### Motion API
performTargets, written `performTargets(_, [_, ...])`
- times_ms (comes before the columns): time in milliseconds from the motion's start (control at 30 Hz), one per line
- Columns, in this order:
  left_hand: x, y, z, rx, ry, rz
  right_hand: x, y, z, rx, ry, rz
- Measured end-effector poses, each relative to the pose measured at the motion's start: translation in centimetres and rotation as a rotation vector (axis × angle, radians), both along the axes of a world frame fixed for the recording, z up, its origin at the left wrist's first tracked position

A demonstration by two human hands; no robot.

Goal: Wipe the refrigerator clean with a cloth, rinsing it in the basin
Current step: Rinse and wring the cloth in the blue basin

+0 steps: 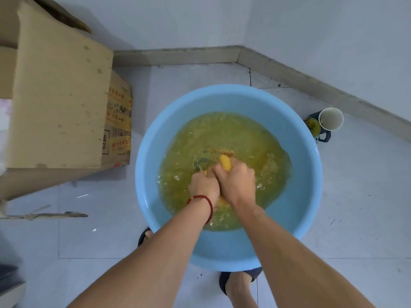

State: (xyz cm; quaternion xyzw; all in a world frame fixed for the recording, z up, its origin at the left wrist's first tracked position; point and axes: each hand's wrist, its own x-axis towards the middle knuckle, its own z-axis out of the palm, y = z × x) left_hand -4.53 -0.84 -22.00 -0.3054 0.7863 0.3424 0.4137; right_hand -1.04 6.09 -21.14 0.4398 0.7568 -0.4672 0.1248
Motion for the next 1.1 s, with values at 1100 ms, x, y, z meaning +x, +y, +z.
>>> performTargets(1100, [-1.5,-0.4,18.0,0.484,0.205,-0.214,5.4,4.9,10.3,-0.018,0.045,0.117])
